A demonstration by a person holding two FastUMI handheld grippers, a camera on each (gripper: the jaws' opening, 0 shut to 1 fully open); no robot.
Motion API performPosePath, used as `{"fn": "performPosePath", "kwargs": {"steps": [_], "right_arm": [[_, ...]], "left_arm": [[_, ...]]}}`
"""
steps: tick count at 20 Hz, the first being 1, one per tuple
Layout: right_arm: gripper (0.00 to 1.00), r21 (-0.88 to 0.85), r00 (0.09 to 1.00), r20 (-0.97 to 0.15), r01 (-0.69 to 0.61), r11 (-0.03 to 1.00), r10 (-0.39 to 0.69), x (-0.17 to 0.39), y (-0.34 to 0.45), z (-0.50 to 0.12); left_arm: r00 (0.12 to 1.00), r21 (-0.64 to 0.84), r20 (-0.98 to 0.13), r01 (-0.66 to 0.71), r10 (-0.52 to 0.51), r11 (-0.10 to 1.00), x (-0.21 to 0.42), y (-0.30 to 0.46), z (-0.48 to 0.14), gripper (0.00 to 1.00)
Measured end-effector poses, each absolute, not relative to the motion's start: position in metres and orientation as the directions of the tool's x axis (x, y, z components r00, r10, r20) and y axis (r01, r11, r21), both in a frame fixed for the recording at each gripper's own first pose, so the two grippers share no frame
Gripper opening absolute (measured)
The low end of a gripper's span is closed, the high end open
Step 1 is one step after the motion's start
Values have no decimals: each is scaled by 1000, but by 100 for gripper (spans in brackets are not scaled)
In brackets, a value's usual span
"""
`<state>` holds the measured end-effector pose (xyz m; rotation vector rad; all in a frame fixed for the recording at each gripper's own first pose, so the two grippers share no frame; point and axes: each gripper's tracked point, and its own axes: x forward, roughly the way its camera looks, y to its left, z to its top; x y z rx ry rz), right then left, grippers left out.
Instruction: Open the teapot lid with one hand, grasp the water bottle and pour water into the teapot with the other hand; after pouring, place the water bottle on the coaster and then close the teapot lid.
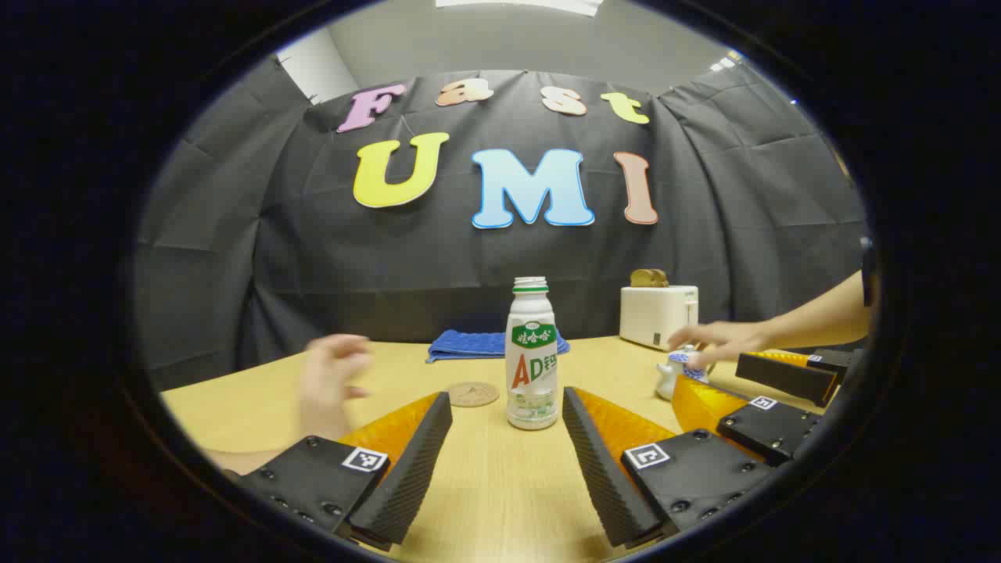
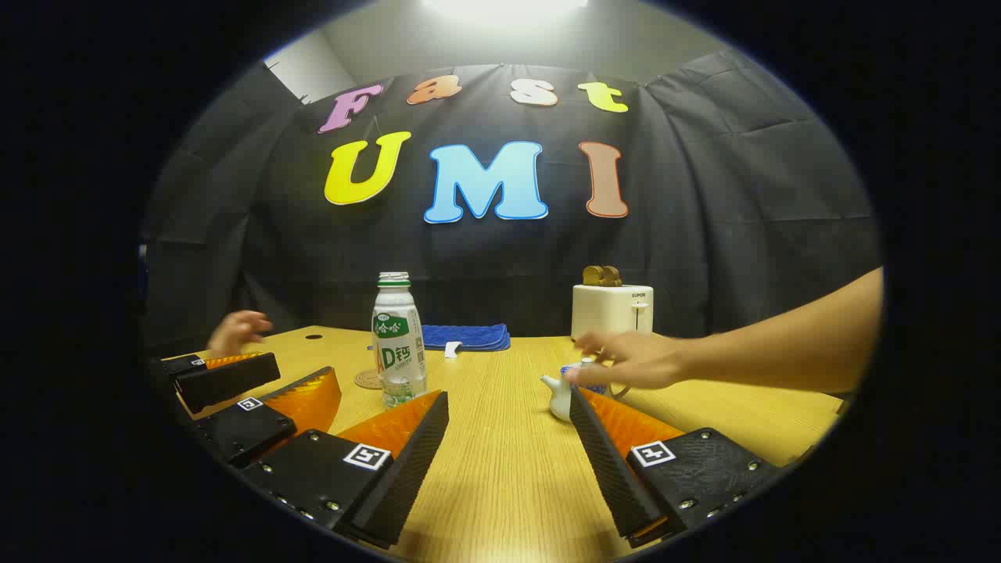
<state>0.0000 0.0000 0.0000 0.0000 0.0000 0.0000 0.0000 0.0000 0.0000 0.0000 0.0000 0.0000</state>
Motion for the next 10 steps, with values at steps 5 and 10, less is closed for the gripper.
{"fn": "performPosePath", "kwargs": {"steps": [5, 10], "right_arm": [[96, 0, 1000, -1, -1, 1000, 1, 0, 0, 0], [96, -3, 999, -2, -43, 999, 43, 0, 7, -1]], "left_arm": [[1000, 0, -1, 0, 0, 1000, 0, 0, 0, 99], [1000, -1, 1, -3, 3, 1000, 1, 1, 1, 99]]}}
